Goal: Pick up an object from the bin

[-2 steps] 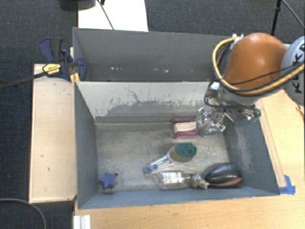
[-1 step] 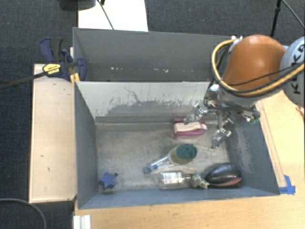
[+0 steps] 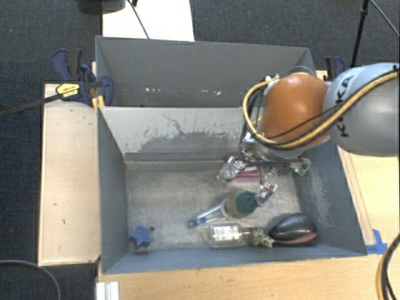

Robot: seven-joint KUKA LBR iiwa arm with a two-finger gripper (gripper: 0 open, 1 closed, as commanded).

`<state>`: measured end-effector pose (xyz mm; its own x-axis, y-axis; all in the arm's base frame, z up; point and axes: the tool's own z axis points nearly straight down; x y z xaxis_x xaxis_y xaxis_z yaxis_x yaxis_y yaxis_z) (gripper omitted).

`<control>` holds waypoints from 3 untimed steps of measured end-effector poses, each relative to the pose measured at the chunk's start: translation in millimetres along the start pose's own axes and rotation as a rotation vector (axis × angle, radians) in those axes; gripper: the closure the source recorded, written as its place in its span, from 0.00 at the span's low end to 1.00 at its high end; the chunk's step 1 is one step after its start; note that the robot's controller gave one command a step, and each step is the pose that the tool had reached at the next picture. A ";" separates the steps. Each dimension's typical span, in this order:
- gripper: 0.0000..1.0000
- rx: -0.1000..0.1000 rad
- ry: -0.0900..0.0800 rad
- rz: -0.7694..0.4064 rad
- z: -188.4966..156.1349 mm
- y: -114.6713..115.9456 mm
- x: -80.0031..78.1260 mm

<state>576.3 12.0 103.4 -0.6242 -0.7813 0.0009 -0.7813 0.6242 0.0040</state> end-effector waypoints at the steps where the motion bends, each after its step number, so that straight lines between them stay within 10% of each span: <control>1: 0.00 0.010 -0.010 -0.267 30.2 -2.0 25.1; 2: 1.00 0.013 -0.012 -0.267 28.7 -2.5 23.7; 3: 1.00 0.012 -0.006 -0.333 -115.5 1.9 16.1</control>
Offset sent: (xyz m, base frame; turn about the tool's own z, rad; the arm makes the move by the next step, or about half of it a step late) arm -0.0171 -0.0225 -0.0334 -0.2707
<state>565.1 0.3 218.9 -0.3343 -0.9425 -0.0046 -0.9424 0.3343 -0.0090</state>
